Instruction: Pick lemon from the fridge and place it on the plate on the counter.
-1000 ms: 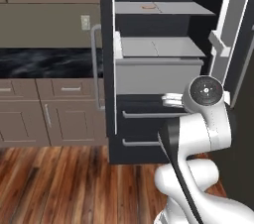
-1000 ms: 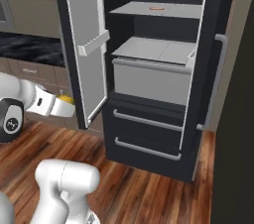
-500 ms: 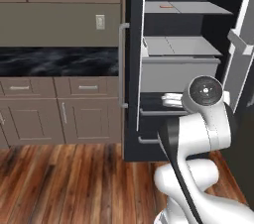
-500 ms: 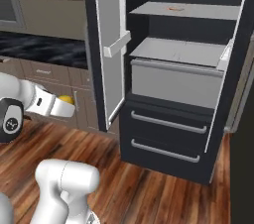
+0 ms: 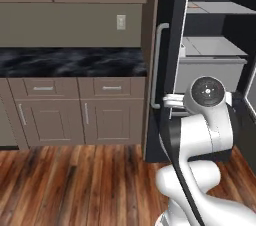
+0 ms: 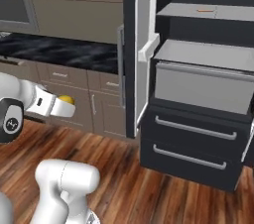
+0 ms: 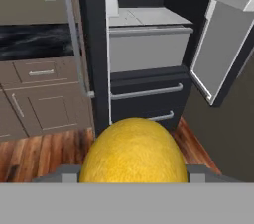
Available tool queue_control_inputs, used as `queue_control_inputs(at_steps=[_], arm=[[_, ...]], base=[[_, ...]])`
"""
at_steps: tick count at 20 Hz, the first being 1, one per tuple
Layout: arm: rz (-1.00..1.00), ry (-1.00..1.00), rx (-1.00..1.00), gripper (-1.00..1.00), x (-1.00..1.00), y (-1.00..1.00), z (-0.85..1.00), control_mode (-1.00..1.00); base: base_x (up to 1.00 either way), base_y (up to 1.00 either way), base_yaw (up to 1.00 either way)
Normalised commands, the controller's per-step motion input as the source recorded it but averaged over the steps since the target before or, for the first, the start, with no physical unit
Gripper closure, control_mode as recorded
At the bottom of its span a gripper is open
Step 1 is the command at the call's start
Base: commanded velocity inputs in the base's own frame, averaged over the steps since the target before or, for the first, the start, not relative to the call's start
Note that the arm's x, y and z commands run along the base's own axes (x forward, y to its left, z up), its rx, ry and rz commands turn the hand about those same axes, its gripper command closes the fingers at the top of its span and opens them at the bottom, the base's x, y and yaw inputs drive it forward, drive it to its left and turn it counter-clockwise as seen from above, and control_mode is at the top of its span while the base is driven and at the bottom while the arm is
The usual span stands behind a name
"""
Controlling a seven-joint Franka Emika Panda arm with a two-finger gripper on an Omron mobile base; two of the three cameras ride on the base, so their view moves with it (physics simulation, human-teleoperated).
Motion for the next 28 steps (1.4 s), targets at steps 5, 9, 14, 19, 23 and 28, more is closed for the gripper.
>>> queue_control_inputs(at_steps=[5, 9, 14, 19, 23, 28], arm=[[0.00, 0.00, 0.00, 1.00, 0.00, 0.00, 0.00, 1.00], [0.00, 0.00, 0.00, 1.00, 0.00, 0.00, 0.00, 1.00], [0.00, 0.00, 0.00, 1.00, 0.00, 0.00, 0.00, 1.00], [0.00, 0.00, 0.00, 1.00, 0.00, 0.00, 0.00, 1.00], [0.00, 0.00, 0.00, 1.00, 0.00, 0.00, 0.00, 1.00], [0.00, 0.00, 0.00, 1.00, 0.00, 0.00, 0.00, 1.00]], base=[[0.00, 0.65, 0.00], [0.09, 0.61, 0.00], [0.22, 0.51, 0.00], [0.43, 0.45, 0.02], [0.66, 0.31, 0.15], [0.77, 0.09, 0.30]])
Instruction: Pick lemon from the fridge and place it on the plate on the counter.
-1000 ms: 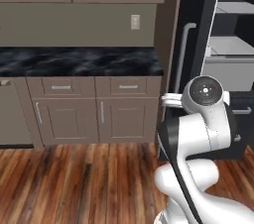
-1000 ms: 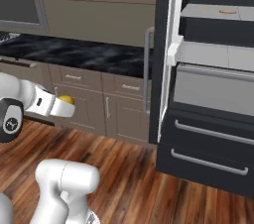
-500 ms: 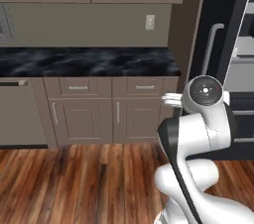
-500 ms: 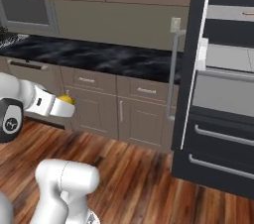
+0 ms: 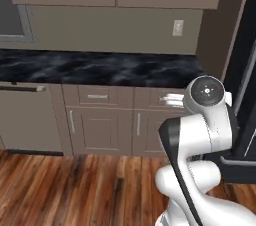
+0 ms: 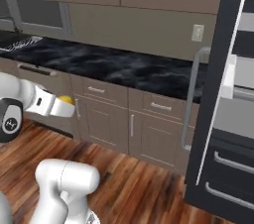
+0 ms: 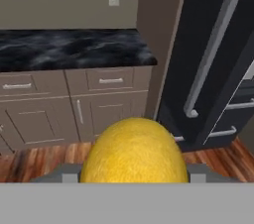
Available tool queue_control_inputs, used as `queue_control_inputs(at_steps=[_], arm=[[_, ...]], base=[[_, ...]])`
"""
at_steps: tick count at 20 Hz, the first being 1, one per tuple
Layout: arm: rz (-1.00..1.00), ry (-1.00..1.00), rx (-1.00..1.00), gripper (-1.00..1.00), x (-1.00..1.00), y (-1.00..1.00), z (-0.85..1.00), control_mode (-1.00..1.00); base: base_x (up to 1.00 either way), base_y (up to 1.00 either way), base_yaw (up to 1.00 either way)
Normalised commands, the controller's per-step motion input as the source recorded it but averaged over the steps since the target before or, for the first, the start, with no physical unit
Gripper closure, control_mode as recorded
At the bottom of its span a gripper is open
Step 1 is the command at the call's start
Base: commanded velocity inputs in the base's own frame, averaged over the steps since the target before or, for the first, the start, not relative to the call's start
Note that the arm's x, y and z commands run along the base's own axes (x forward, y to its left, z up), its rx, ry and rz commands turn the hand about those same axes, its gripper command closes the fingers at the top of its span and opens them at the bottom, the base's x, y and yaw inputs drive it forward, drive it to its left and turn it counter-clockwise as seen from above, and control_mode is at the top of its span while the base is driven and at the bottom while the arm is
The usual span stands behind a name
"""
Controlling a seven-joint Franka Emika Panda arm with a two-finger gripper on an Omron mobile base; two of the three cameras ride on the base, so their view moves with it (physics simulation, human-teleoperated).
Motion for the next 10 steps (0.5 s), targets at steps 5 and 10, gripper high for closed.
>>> queue_control_inputs(at_steps=[5, 10], arm=[[0.00, 0.00, 0.00, 1.00, 0.00, 0.00, 0.00, 1.00], [0.00, 0.00, 0.00, 1.00, 0.00, 0.00, 0.00, 1.00]], base=[[0.70, 0.14, 0.37], [0.60, 0.17, 0.41]])
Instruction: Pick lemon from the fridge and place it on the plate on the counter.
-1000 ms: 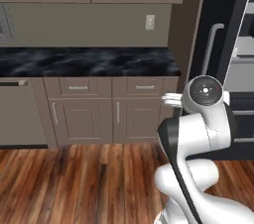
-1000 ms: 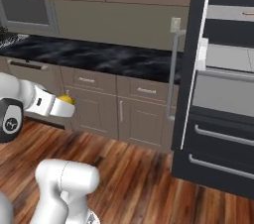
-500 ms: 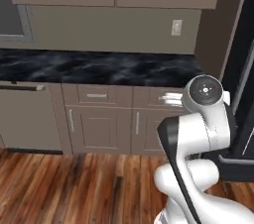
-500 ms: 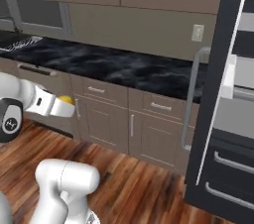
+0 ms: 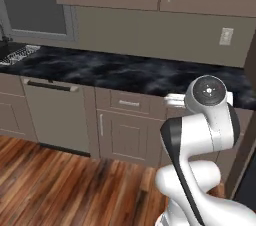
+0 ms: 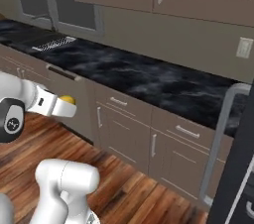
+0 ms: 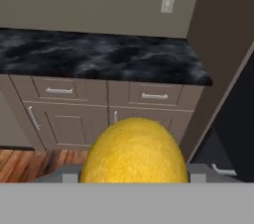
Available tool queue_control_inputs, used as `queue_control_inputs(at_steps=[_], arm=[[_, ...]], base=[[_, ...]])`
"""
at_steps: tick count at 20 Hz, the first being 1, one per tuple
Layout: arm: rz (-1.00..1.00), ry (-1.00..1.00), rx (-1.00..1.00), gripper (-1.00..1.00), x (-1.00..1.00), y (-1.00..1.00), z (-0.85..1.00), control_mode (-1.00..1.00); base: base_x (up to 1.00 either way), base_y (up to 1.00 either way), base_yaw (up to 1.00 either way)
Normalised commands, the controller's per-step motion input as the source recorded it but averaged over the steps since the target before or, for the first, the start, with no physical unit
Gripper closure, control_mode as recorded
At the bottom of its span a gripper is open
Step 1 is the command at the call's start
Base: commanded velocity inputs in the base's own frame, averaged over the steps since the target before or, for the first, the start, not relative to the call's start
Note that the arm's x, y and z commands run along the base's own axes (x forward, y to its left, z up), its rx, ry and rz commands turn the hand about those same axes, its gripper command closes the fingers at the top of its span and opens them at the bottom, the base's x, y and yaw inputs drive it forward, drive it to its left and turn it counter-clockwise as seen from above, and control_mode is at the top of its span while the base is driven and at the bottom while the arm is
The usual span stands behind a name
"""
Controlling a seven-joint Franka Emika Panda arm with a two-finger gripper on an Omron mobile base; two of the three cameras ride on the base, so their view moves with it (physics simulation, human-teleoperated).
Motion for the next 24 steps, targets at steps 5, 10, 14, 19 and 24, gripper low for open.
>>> queue_control_inputs(at_steps=[5, 10, 14, 19, 24], arm=[[0.00, 0.00, 0.00, 1.00, 0.00, 0.00, 0.00, 1.00], [0.00, 0.00, 0.00, 1.00, 0.00, 0.00, 0.00, 1.00], [0.00, 0.00, 0.00, 1.00, 0.00, 0.00, 0.00, 1.00], [0.00, 0.00, 0.00, 1.00, 0.00, 0.00, 0.00, 1.00], [0.00, 0.00, 0.00, 1.00, 0.00, 0.00, 0.00, 1.00]], base=[[0.49, 0.26, 0.34], [0.44, 0.30, 0.27], [0.49, 0.43, 0.23], [0.55, 0.58, 0.14], [0.61, 0.69, 0.08]])
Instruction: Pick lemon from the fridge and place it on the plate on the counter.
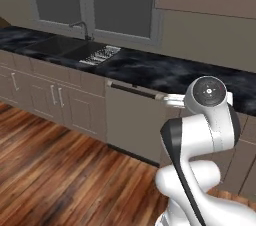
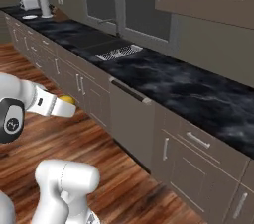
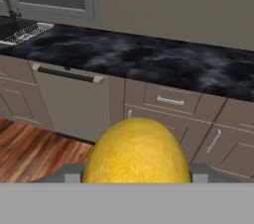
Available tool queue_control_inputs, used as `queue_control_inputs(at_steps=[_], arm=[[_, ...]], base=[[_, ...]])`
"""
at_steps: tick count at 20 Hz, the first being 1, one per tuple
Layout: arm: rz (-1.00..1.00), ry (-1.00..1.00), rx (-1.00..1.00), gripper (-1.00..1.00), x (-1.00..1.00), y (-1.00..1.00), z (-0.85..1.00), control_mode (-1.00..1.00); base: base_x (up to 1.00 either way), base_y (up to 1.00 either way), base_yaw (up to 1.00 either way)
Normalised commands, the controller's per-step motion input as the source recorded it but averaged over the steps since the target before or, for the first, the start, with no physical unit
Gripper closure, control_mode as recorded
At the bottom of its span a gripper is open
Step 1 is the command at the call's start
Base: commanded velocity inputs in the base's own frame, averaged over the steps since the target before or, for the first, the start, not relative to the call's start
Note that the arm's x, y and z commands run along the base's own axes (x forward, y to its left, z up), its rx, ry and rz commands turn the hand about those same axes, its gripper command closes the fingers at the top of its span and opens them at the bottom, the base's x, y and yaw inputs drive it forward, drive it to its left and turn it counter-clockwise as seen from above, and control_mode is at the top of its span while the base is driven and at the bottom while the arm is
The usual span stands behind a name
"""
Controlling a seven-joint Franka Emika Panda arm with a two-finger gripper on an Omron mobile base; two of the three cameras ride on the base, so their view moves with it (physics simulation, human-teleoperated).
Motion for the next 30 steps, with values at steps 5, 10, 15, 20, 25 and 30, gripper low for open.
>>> queue_control_inputs(at_steps=[5, 10, 15, 20, 25, 30], arm=[[0.00, 0.00, 0.00, 1.00, 0.00, 0.00, 0.00, 1.00], [0.00, 0.00, 0.00, 1.00, 0.00, 0.00, 0.00, 1.00], [0.00, 0.00, 0.00, 1.00, 0.00, 0.00, 0.00, 1.00], [0.00, 0.00, 0.00, 1.00, 0.00, 0.00, 0.00, 1.00], [0.00, 0.00, 0.00, 1.00, 0.00, 0.00, 0.00, 1.00], [0.00, 0.00, 0.00, 1.00, 0.00, 0.00, 0.00, 1.00]], base=[[0.66, 0.71, 0.07], [0.69, 0.69, 0.07], [0.73, 0.67, 0.07], [0.80, 0.65, 0.07], [0.85, 0.65, 0.07], [0.91, 0.56, 0.05]])
